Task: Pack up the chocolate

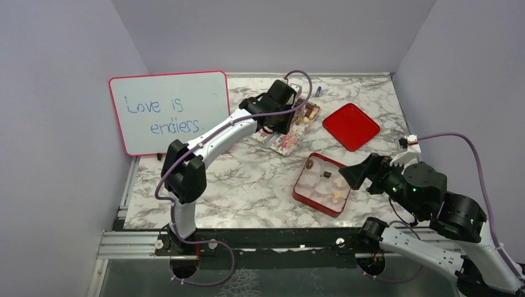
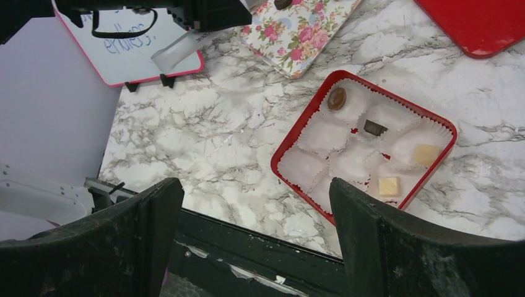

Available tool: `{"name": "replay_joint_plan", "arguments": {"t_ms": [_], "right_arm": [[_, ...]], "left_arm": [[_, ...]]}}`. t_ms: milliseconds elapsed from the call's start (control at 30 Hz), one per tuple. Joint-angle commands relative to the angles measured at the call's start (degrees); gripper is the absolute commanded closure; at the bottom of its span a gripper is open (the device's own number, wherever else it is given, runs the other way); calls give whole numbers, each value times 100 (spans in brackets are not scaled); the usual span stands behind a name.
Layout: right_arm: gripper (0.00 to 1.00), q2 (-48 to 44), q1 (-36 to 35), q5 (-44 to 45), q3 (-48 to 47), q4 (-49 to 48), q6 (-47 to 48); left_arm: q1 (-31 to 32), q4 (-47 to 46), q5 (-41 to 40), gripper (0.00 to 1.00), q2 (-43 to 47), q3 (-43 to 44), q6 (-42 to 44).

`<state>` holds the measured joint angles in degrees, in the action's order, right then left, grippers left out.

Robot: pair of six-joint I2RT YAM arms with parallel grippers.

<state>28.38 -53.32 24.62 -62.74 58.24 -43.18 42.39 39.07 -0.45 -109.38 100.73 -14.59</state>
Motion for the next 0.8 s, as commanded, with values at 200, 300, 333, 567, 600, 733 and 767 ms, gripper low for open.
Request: {"name": "replay_joint_plan", "arguments": {"t_ms": [200, 300, 333, 567, 600, 733, 767], "right_arm": [[6, -253, -42, 22, -94, 93, 11], [6, -159, -46, 135, -260, 239, 16], [6, -158, -39, 158, -294, 245, 46], [6, -248, -47, 283, -315, 304, 64], [6, -249, -46, 295, -310, 302, 56], [6, -256, -45, 296, -298, 247, 39], [6, -266, -47, 272, -293, 230, 38]], "left_arm": [[48, -53, 1236, 81, 1123, -622, -95], [103, -218, 1713, 81, 1406, -977, -29], [109, -272, 1830, 81, 1485, -1104, -29], [157, -439, 2062, 81, 1933, -1732, -9], [157, -466, 2029, 81, 1983, -1793, -23], [157, -522, 1124, 74, 2080, -1793, -114], [158, -532, 781, 74, 2068, -1759, -81]]}}
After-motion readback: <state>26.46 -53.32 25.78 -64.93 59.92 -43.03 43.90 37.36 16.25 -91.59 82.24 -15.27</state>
